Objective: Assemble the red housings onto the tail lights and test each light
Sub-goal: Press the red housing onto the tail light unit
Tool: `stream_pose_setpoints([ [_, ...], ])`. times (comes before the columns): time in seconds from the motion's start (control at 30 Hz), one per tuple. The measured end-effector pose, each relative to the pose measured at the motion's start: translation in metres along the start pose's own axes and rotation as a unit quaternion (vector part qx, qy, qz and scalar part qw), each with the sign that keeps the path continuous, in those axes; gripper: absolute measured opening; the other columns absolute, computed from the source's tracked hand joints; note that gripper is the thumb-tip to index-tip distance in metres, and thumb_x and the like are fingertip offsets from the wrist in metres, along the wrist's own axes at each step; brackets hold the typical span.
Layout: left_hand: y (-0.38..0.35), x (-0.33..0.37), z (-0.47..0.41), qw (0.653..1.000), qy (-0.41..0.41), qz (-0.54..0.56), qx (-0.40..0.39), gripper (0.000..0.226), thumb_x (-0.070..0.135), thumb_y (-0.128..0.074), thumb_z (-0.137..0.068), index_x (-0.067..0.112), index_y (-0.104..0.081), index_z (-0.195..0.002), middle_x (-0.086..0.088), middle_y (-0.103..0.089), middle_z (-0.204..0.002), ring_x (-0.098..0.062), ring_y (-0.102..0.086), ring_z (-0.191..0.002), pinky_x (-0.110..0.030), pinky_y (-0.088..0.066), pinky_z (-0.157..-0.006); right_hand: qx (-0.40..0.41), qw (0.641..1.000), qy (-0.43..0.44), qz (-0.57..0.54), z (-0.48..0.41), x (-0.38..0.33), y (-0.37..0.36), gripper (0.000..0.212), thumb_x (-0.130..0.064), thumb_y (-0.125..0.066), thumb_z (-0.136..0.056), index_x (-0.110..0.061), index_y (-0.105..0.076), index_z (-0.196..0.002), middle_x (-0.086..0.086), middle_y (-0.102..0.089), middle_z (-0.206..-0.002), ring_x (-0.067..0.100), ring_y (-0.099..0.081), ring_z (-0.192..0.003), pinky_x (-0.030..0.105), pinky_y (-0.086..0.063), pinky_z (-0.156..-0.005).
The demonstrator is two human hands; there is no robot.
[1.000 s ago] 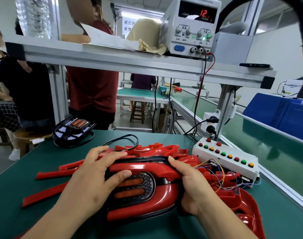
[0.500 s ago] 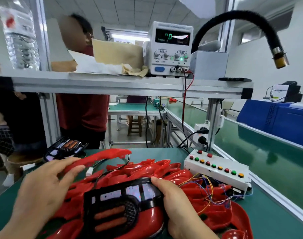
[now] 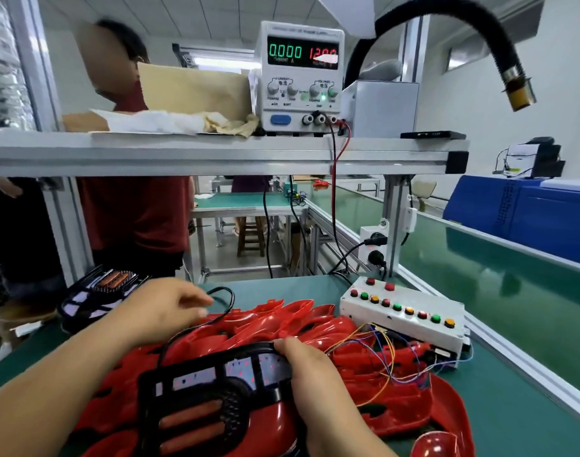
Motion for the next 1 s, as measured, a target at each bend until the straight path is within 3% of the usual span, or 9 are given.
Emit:
stream_pose_setpoints([
  [0.2,-0.033,0.066,-0.059,0.985,-0.091,-0.029,-0.143,0.023,0.027,-0.068,-0.090,0.028,-0.073,-0.113,0.013,-0.072,-0.108,0.004,-0.059,-0.088,-0.011,-0.044,-0.079,0.045,0.997,0.051,0.036,0.003,-0.004,0.003,0.021,-0.032,-0.061,-0.083,-0.016,-0.065,-0.070,0.002,-0.061,-0.069,0.016,-0.052,-0.067,0.031,-0.040,-0.066],
  [0.27,-0.044,0.085,-0.066,0.976,-0.120,-0.036,-0.176,0.024,0.030,-0.072,-0.087,0.029,-0.074,-0.111,0.016,-0.072,-0.101,0.006,-0.059,-0.082,-0.006,-0.042,-0.070,0.041,0.996,0.059,0.050,0.004,-0.005,0.002,0.021,-0.034,-0.061,-0.084,-0.019,-0.060,-0.069,0.002,-0.056,-0.069,0.016,-0.048,-0.067,0.032,-0.037,-0.067],
  [0.37,-0.064,0.106,-0.072,0.962,-0.132,-0.049,-0.234,0.033,0.038,-0.074,-0.084,0.029,-0.070,-0.115,0.013,-0.070,-0.105,-0.001,-0.060,-0.089,-0.015,-0.044,-0.078,0.041,0.996,0.057,0.059,0.003,-0.006,0.002,0.019,-0.033,-0.059,-0.086,-0.018,-0.062,-0.074,0.001,-0.054,-0.072,0.013,-0.046,-0.069,0.030,-0.036,-0.065],
  [0.43,-0.077,0.115,-0.075,0.954,-0.133,-0.074,-0.257,0.036,0.036,-0.073,-0.085,0.026,-0.068,-0.119,0.009,-0.068,-0.114,-0.004,-0.055,-0.090,-0.018,-0.041,-0.080,0.042,0.997,0.050,0.051,0.003,-0.006,0.003,0.024,-0.030,-0.059,-0.087,-0.008,-0.065,-0.079,0.002,-0.055,-0.076,0.012,-0.047,-0.069,0.026,-0.037,-0.060],
  [0.5,-0.090,0.119,-0.077,0.949,-0.133,-0.093,-0.270,0.031,0.026,-0.070,-0.088,0.023,-0.067,-0.118,0.004,-0.068,-0.116,-0.006,-0.053,-0.087,-0.018,-0.039,-0.076,0.045,0.997,0.041,0.048,0.003,-0.007,0.004,0.027,-0.029,-0.059,-0.088,-0.003,-0.065,-0.085,0.003,-0.054,-0.078,0.013,-0.046,-0.068,0.025,-0.036,-0.056],
  [0.57,-0.098,0.119,-0.078,0.949,-0.128,-0.108,-0.268,0.026,0.019,-0.067,-0.088,0.023,-0.067,-0.113,0.002,-0.069,-0.115,-0.009,-0.054,-0.087,-0.019,-0.040,-0.075,0.039,0.997,0.035,0.048,0.004,-0.006,0.003,0.018,-0.030,-0.058,-0.088,-0.013,-0.062,-0.082,0.005,-0.051,-0.076,0.015,-0.044,-0.067,0.029,-0.032,-0.057],
  [0.73,-0.100,0.116,-0.081,0.951,-0.117,-0.106,-0.265,0.019,0.021,-0.065,-0.088,0.021,-0.068,-0.106,0.005,-0.064,-0.093,-0.013,-0.057,-0.086,-0.030,-0.051,-0.083,0.046,0.997,0.045,0.041,0.002,-0.003,0.002,0.014,-0.029,-0.057,-0.087,-0.017,-0.061,-0.082,0.006,-0.049,-0.075,0.015,-0.043,-0.068,0.029,-0.030,-0.060],
  [0.9,-0.106,0.124,-0.081,0.949,-0.123,-0.125,-0.262,0.036,0.028,-0.069,-0.086,0.031,-0.060,-0.121,0.004,-0.062,-0.108,-0.015,-0.055,-0.094,-0.029,-0.049,-0.089,0.055,0.996,0.037,0.060,0.000,-0.004,0.002,0.029,-0.029,-0.056,-0.088,-0.004,-0.070,-0.093,0.006,-0.067,-0.084,0.011,-0.051,-0.068,0.026,-0.037,-0.058],
  [1.0,-0.106,0.129,-0.081,0.943,-0.125,-0.137,-0.274,0.038,0.026,-0.067,-0.088,0.031,-0.061,-0.125,0.006,-0.064,-0.117,-0.012,-0.055,-0.095,-0.025,-0.046,-0.084,0.066,0.995,0.037,0.065,0.000,-0.005,0.003,0.023,-0.030,-0.056,-0.088,-0.010,-0.067,-0.084,0.003,-0.057,-0.078,0.011,-0.046,-0.064,0.023,-0.034,-0.052],
])
Point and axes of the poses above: each hand's wrist, its own z-axis away from the middle knuckle, its own y-axis out of the back of the hand, x = y × z, the point moved 4 cm from there along -z, towards the middle knuckle
